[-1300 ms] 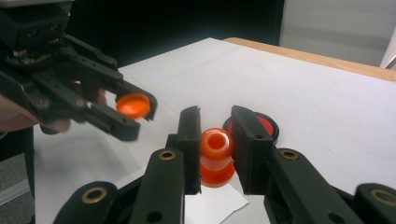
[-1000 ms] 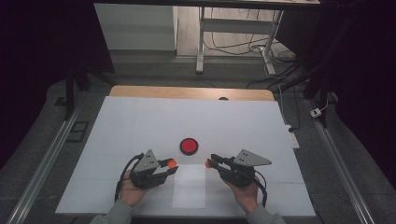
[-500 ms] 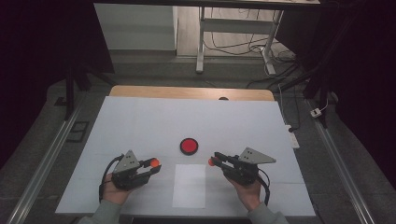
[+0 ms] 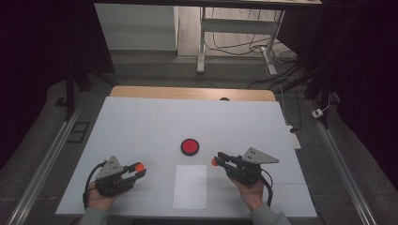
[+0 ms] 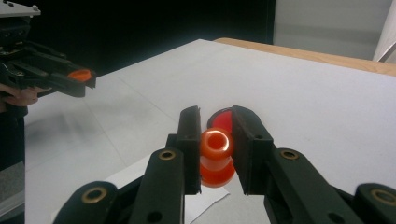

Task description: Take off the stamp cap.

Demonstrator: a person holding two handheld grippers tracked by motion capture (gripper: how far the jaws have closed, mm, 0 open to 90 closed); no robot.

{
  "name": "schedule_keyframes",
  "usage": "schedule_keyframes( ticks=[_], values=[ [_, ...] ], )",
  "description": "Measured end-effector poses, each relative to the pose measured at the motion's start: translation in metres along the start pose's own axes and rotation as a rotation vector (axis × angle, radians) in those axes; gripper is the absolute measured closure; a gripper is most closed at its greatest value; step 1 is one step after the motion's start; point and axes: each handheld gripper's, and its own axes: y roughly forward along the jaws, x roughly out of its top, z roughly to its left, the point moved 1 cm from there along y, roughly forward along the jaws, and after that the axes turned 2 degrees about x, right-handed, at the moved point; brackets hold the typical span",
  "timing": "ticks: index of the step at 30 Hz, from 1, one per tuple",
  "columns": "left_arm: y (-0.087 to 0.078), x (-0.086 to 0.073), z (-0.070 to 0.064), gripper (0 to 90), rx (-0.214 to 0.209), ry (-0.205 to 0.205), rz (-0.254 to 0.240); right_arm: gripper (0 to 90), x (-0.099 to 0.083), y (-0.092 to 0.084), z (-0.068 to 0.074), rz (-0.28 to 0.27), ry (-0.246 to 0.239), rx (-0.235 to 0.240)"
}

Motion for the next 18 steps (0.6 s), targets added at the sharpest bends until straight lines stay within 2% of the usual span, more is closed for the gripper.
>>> schedule_keyframes(
  ticks=[7,18],
  values=[
    [-0.0113,-0.0064,0.0041,65.3,0.020,-0.017,-0.008,73.4,-0.0006,0.0002,0.0005,0.003,-0.007,-0.006],
    [-0.0094,-0.0073,0.0054,65.2,0.010,-0.012,0.009,73.3,0.0008,-0.0003,-0.0001,0.002,-0.021,-0.013]
  ],
)
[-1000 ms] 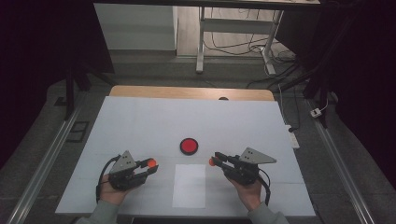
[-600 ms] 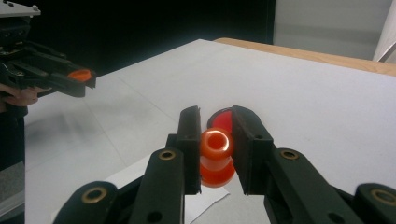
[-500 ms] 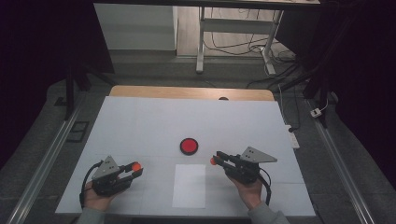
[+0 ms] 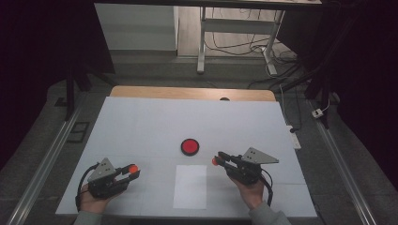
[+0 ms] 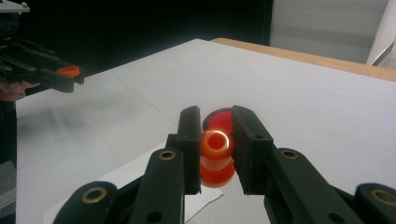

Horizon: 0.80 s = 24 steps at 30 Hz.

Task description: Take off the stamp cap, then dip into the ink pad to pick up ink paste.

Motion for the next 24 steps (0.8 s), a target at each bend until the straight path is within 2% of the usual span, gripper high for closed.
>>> schedule_keyframes(
  ticks=[11,24],
  values=[
    [0.0025,0.0020,-0.0015,65.2,-0.011,0.003,0.008,73.4,0.0012,-0.0039,0.0022,-0.002,-0.009,-0.005],
    [0.0040,0.0039,-0.0011,65.2,-0.021,0.008,0.010,73.3,0.0036,0.0005,0.0034,0.001,-0.008,-0.006]
  ],
)
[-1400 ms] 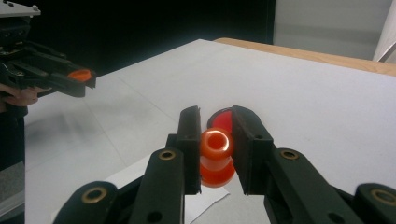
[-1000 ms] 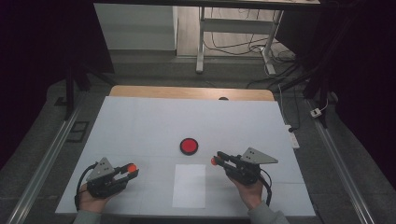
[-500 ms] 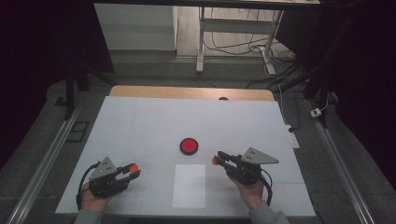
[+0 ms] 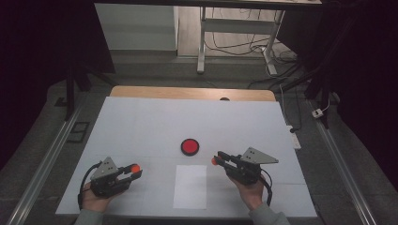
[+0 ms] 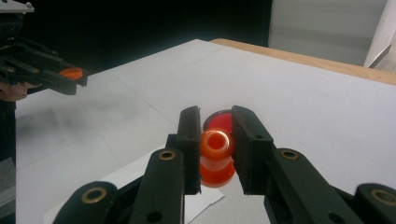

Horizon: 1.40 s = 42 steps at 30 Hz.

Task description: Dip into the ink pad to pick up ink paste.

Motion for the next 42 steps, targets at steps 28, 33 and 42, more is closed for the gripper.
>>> schedule_keyframes(
  ticks=[28,33,42],
  values=[
    [0.002,-0.002,0.002,65.2,0.000,0.003,0.016,73.4,0.011,0.021,-0.005,0.012,-0.014,0.009],
    [0.002,-0.002,0.002,65.2,-0.001,0.003,0.015,73.3,0.013,0.025,-0.007,0.017,-0.015,0.002],
    [0.004,-0.002,0.002,65.2,-0.007,0.002,0.022,73.3,0.017,0.038,-0.009,0.031,-0.023,0.016]
  ],
)
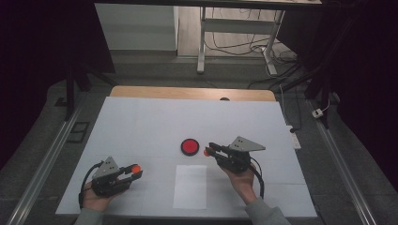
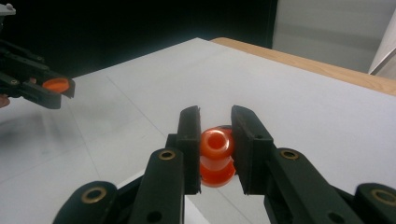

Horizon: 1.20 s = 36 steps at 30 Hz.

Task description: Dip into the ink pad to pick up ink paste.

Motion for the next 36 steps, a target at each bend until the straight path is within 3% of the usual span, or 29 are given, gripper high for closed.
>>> schedule_keyframes(
  ticks=[12,36],
  values=[
    [0.001,0.000,0.000,65.2,-0.002,0.003,0.001,73.3,0.007,0.023,-0.003,0.020,0.002,0.010],
    [0.001,0.001,0.000,65.2,-0.002,0.005,0.002,73.3,0.014,0.048,-0.010,0.053,0.010,0.014]
  ],
)
